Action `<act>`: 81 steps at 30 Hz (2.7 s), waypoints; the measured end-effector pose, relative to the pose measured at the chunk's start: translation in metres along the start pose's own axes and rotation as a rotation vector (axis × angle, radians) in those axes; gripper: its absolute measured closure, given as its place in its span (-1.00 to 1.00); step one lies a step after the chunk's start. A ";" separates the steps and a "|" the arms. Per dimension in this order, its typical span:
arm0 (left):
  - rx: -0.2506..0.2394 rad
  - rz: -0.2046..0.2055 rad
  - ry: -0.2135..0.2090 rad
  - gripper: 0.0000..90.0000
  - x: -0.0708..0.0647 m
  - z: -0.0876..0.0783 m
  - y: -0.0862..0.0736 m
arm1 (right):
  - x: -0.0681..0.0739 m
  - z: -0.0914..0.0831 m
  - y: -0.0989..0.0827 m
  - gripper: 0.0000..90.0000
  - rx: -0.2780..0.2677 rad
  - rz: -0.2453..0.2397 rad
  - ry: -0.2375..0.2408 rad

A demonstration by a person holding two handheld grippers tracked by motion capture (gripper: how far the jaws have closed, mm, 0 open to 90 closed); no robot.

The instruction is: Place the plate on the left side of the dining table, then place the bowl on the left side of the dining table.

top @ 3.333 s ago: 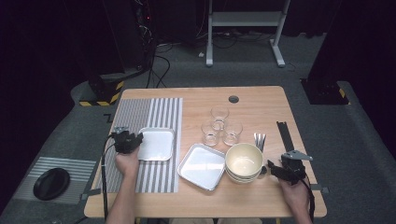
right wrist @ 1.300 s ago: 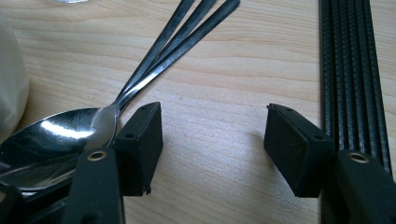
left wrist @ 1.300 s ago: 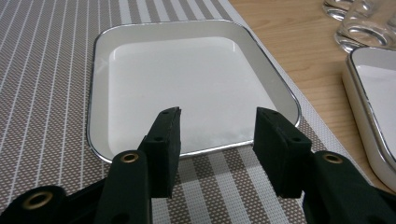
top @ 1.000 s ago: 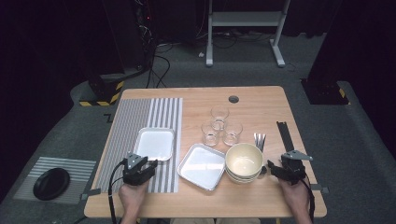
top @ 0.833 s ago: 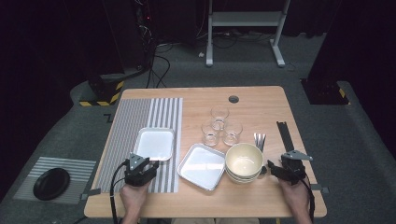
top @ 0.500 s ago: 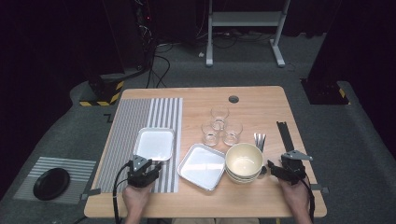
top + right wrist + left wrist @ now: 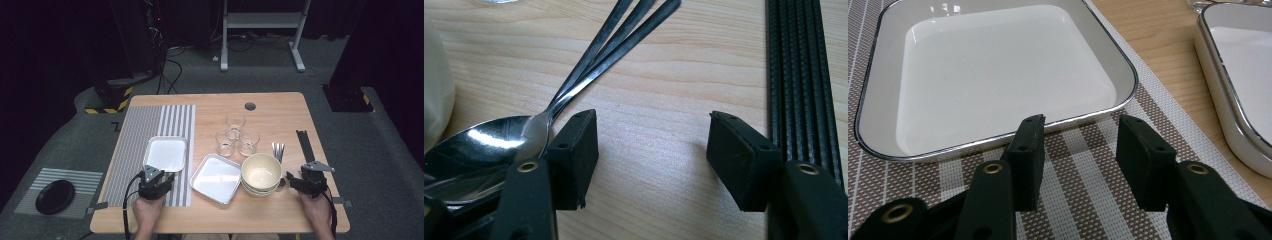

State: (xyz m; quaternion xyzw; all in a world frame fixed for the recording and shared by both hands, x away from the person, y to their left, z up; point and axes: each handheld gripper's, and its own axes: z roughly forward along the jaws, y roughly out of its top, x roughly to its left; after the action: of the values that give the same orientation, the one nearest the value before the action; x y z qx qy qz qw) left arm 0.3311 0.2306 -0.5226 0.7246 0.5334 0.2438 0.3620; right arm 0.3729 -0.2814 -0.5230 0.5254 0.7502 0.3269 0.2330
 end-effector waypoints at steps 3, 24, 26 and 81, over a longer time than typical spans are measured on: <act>-0.001 0.016 0.004 0.21 0.001 0.001 0.001 | 0.000 0.000 0.000 -0.17 0.000 0.000 0.000; 0.018 0.026 0.032 0.13 0.000 0.007 0.001 | 0.000 0.000 0.000 -0.17 0.000 0.001 0.001; 0.034 0.018 0.041 0.10 -0.003 0.009 0.002 | 0.000 0.000 0.000 -0.17 0.001 0.003 0.002; 0.077 0.022 0.057 -0.27 0.000 0.011 0.003 | -0.004 -0.017 -0.001 -0.40 -0.032 0.052 0.069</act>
State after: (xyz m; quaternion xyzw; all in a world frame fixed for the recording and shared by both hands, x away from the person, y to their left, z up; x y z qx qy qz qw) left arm 0.3409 0.2276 -0.5268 0.7366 0.5444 0.2476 0.3156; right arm 0.3617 -0.2893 -0.5123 0.5292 0.7388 0.3627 0.2066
